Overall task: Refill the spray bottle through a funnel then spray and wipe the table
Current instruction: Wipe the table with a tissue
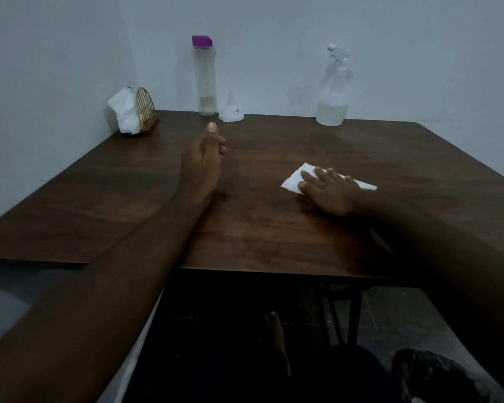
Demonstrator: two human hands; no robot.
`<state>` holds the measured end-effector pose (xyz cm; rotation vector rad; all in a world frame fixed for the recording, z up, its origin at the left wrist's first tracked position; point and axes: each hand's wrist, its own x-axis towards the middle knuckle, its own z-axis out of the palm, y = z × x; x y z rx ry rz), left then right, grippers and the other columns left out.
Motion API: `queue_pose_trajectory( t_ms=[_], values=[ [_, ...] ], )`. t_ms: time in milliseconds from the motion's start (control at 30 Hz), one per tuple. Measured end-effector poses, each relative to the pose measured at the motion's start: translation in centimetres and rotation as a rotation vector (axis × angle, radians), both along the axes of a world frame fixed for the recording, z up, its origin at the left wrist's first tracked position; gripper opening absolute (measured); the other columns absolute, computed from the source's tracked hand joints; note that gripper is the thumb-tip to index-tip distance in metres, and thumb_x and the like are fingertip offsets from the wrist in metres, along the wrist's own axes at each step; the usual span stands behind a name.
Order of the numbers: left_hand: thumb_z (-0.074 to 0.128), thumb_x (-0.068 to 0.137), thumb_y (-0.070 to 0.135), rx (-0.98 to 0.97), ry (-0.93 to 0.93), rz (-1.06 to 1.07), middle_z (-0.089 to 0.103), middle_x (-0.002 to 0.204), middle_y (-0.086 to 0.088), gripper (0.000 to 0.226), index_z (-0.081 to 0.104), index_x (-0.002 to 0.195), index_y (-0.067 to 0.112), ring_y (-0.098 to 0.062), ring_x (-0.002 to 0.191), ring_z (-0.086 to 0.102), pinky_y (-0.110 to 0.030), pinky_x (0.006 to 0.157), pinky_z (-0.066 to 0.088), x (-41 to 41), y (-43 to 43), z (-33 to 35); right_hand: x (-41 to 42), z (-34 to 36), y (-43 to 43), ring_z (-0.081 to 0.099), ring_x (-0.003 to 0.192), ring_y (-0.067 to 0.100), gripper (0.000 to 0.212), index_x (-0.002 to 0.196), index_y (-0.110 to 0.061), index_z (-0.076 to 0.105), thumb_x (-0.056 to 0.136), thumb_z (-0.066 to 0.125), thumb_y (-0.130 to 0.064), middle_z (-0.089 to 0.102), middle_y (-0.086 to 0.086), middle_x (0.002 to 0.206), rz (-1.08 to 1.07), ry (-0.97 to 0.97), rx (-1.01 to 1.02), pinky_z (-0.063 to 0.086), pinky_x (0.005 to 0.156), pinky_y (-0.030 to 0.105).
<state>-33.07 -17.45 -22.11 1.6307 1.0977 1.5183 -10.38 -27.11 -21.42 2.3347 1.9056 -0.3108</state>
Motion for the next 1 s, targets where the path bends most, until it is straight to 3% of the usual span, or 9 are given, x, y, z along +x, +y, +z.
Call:
queue_pose_trajectory(
  t_ms=[167, 367, 467, 600, 800, 1000],
  values=[
    [0.029, 0.091, 0.065, 0.0, -0.021, 0.033, 0.07, 0.08, -0.001, 0.059, 0.067, 0.081, 0.02, -0.01, 0.078, 0.066, -0.031, 0.08, 0.053, -0.1, -0.3, 0.0, -7.9, -0.3, 3.3, -0.01, 0.152, 0.027, 0.062, 0.156, -0.038, -0.003, 0.1, 0.007, -0.061, -0.01, 0.001, 0.166, 0.176, 0.07, 0.029, -0.004, 0.121, 0.054],
    [0.03, 0.098, 0.054, 0.009, -0.098, 0.052, 0.068, 0.076, 0.0, 0.053, 0.066, 0.078, 0.021, -0.008, 0.075, 0.065, -0.03, 0.078, 0.054, -0.8, -1.0, 0.3, -11.0, -0.6, -1.8, -0.013, 0.152, 0.015, 0.054, 0.156, -0.04, 0.0, 0.104, 0.012, -0.052, -0.009, -0.008, 0.165, 0.473, 0.122, 0.03, -0.007, 0.123, 0.042],
    [0.032, 0.097, 0.057, -0.04, -0.139, 0.026, 0.067, 0.074, 0.001, 0.053, 0.065, 0.075, 0.022, -0.009, 0.074, 0.065, -0.034, 0.079, 0.055, -1.0, -0.7, 0.3, -7.1, -0.5, -3.3, -0.011, 0.152, 0.014, 0.054, 0.156, -0.039, 0.0, 0.104, 0.012, -0.05, -0.009, -0.009, 0.165, 0.408, 0.075, 0.016, -0.004, 0.123, 0.04],
    [0.031, 0.098, 0.056, -0.061, -0.118, -0.003, 0.068, 0.076, -0.003, 0.056, 0.066, 0.078, 0.017, -0.008, 0.073, 0.064, -0.027, 0.077, 0.052, -0.5, -0.8, 0.4, -3.9, -0.1, -2.4, -0.01, 0.152, 0.016, 0.06, 0.157, -0.033, -0.002, 0.103, 0.011, -0.053, -0.009, -0.004, 0.166, 0.19, 0.035, 0.017, -0.003, 0.122, 0.042],
    [0.028, 0.09, 0.066, -0.016, -0.059, 0.033, 0.069, 0.077, 0.002, 0.059, 0.067, 0.077, 0.024, -0.011, 0.079, 0.066, -0.037, 0.084, 0.053, -0.5, -0.9, 0.4, -10.7, -0.3, -2.6, -0.013, 0.152, 0.015, 0.055, 0.156, -0.035, -0.002, 0.105, 0.014, -0.047, -0.012, -0.006, 0.165, 0.468, 0.049, 0.024, -0.006, 0.123, 0.041],
    [0.027, 0.092, 0.059, 0.027, -0.065, 0.118, 0.067, 0.081, 0.006, 0.056, 0.066, 0.086, 0.02, -0.007, 0.082, 0.064, -0.037, 0.088, 0.051, -1.1, -0.9, 0.6, -12.9, 0.2, 7.6, -0.007, 0.153, 0.025, 0.052, 0.158, -0.029, 0.003, 0.107, 0.012, -0.038, -0.007, 0.002, 0.166, 0.484, 0.024, 0.004, 0.0, 0.122, 0.054]
  ],
)
